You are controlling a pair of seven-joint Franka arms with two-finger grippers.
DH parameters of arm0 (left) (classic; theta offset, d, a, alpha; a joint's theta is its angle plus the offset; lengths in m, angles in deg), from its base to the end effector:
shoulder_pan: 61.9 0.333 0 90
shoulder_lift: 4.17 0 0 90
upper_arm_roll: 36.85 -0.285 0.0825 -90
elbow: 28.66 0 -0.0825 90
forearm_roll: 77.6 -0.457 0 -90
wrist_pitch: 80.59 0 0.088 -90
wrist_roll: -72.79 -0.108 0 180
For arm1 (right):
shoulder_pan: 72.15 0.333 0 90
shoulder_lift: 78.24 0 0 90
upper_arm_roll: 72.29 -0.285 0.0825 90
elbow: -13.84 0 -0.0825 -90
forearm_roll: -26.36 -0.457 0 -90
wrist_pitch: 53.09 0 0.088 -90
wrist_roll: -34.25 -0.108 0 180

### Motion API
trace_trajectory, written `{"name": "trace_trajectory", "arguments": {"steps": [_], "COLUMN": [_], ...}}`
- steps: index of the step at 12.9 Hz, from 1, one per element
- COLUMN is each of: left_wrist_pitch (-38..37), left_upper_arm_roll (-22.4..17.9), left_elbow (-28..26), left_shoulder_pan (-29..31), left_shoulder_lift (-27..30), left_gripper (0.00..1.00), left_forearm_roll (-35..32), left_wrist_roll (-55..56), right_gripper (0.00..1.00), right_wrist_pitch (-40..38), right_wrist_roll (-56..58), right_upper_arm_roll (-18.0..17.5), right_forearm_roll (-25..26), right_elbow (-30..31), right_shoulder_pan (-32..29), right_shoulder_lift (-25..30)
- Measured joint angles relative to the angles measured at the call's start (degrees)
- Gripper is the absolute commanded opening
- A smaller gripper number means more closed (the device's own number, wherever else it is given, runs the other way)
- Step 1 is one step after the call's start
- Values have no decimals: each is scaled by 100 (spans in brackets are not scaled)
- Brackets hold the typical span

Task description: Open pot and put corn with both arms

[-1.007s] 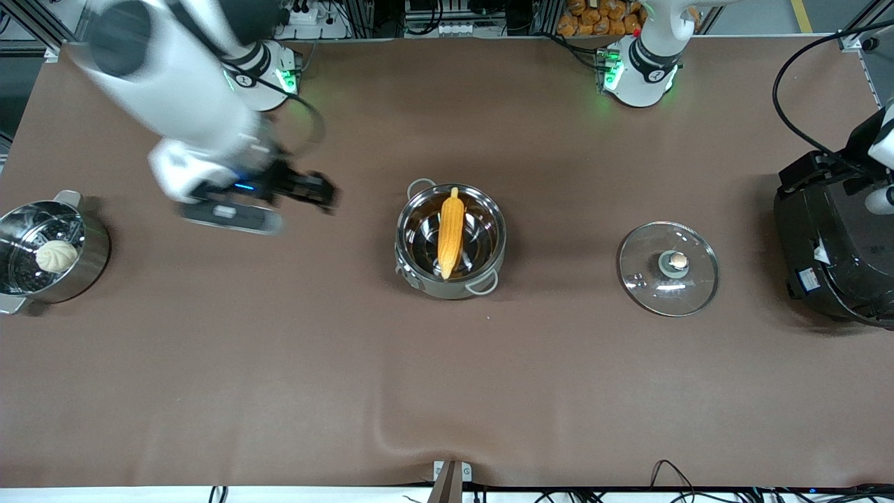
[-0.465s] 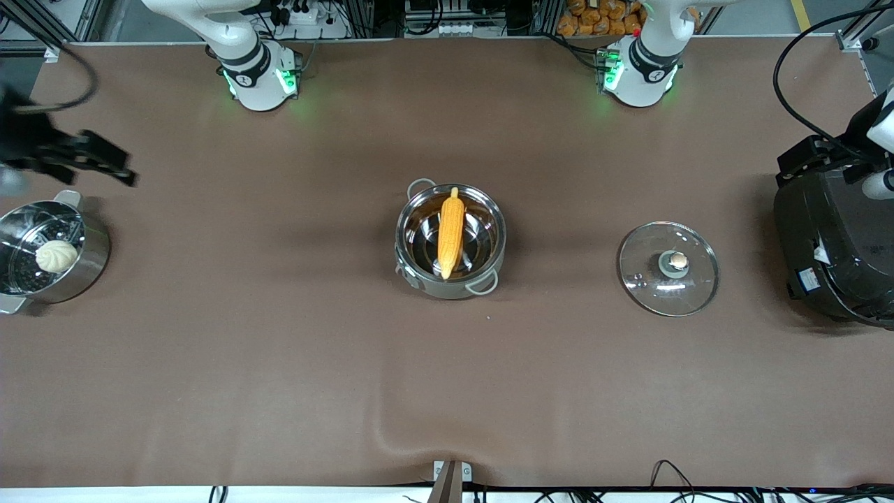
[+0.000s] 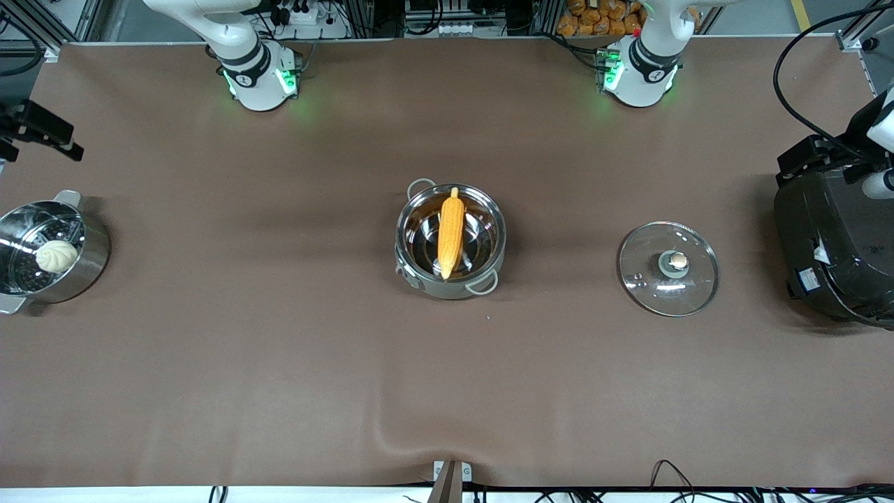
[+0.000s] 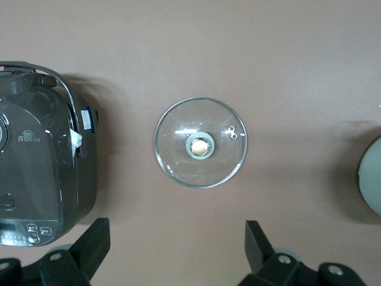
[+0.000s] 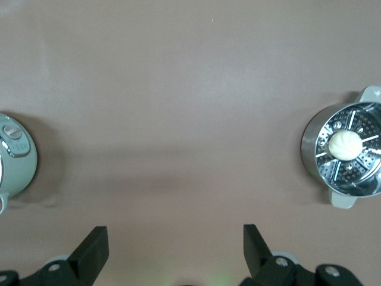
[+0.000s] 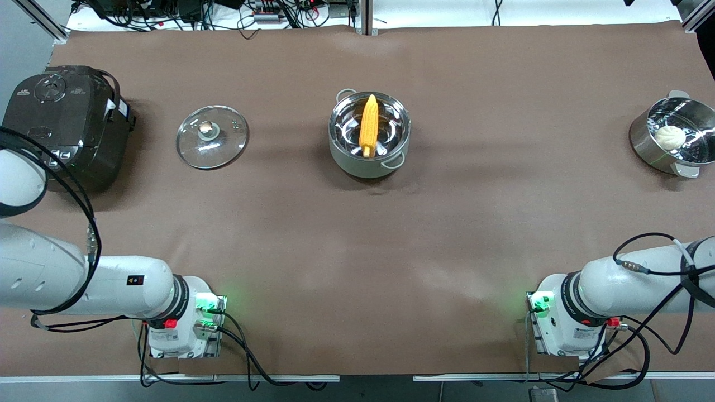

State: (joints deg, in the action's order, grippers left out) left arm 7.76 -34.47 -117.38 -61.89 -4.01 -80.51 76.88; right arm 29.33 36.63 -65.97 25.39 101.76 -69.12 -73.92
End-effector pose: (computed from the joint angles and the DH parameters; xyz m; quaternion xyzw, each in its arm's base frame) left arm 0.6238 -0.0202 0.6040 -0.9996 -0.0157 0.0004 0.0255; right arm 0.5907 -0.0344 0.6463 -0.9998 0.0067 0.0099 0.0131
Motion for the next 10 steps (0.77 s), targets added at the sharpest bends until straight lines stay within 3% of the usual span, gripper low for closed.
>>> {"name": "trace_trajectory", "arguments": {"steps": [10], "left_wrist_pitch": [-95], "left_upper_arm_roll": [6], "left_elbow": [5], "left_shoulder_pan": [72], "left_shoulder_lift": [107], "left_gripper": [100], "left_forearm_roll": [0], "left_wrist_roll": [-171], "right_gripper": [100], "right_wrist_pitch": [91], "right_wrist_roll": [-61], "right_upper_arm_roll": [20], "right_forearm_roll": [43], "right_elbow": [385], "right_shoulder_pan": [-19], "right_shoulder_lift": [83]}}
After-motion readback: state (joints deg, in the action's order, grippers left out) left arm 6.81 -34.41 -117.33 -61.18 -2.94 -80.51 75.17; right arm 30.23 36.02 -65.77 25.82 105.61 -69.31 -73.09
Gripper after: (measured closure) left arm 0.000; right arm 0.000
